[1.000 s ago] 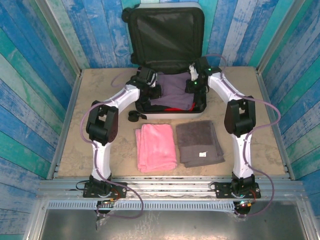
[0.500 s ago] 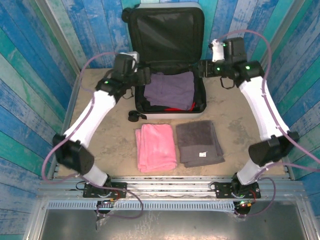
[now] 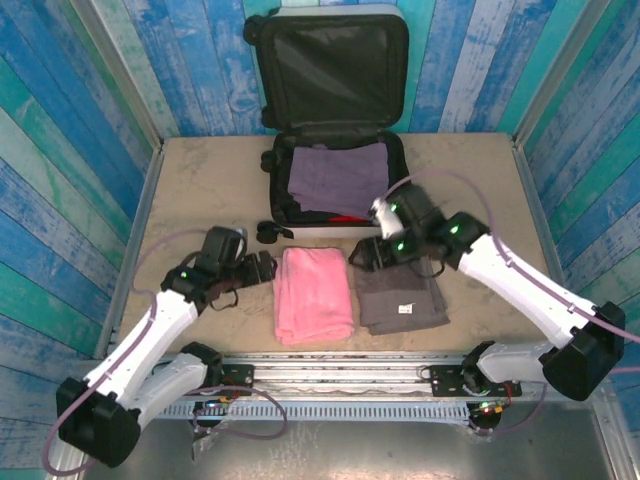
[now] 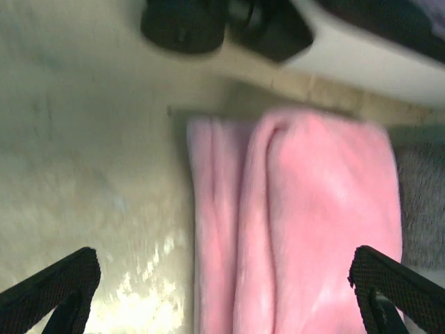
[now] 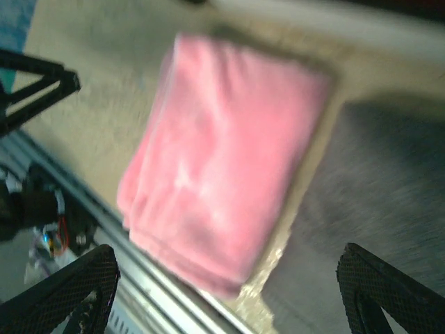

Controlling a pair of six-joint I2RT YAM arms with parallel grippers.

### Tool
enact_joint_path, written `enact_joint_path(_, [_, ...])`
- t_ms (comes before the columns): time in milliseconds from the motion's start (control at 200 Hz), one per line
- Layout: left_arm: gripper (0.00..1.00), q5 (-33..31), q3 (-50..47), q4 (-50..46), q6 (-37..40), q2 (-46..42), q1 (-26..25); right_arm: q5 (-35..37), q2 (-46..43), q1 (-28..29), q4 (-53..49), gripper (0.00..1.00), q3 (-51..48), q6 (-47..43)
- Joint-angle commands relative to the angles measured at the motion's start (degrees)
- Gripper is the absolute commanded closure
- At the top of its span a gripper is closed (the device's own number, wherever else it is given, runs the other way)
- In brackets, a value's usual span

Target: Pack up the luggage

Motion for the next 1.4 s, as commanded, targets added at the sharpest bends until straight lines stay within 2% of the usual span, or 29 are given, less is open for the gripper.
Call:
enact_joint_path(0, [0.05, 5.7, -2.54, 3.21, -6.74, -4.99, -1.81, 0.58, 1.15, 4.32, 6.87, 0.15, -5.12, 7.34])
enact_joint_path(95, [0.07, 4.29, -2.76, 2.93, -7.68, -3.28, -4.21, 3.04, 4.07, 8.46, 10.25, 0.15, -7.26, 9.24])
enact_joint_path(185, [0.07, 4.67, -4.08, 5.07, -8.08, 0.14, -5.18, 3.7, 6.97, 9.63, 12.66, 0.15, -7.85, 10.13])
enact_joint_path(486, [0.05, 6.57, -13.91, 22.44, -10.89, 11.65, -5.42, 6.27, 16.7, 9.55, 15.52, 0.11, -5.98, 8.55])
enact_joint_path(666, [0.03, 7.47, -14.24, 27.49, -11.55, 15.17, -5.48, 5.78, 19.82, 8.21, 17.82, 0.13, -5.72, 6.79])
enact_joint_path(861, [0.0, 8.04, -13.13, 28.72, -11.18, 17.52, -5.41, 4.59, 22.64, 6.75, 21.01, 0.15, -5.41, 5.45])
enact_joint_path(1232, [0.16, 7.39, -13.93, 31.17, -12.24, 24.77, -5.55, 2.27, 28.84, 5.26, 24.63, 0.18, -4.23, 3.7])
enact_joint_path(1312, [0.24, 8.35, -14.8, 33.47, -12.61, 25.91, -5.48, 1.7, 29.99, 5.56, 26.37, 0.2, -4.95, 4.18])
enact_joint_path(1392, [0.37, 9.17, -15.9, 36.07, -13.46, 26.95, -5.51, 1.65, 30.99, 6.01, 27.2, 0.21, -5.22, 4.31])
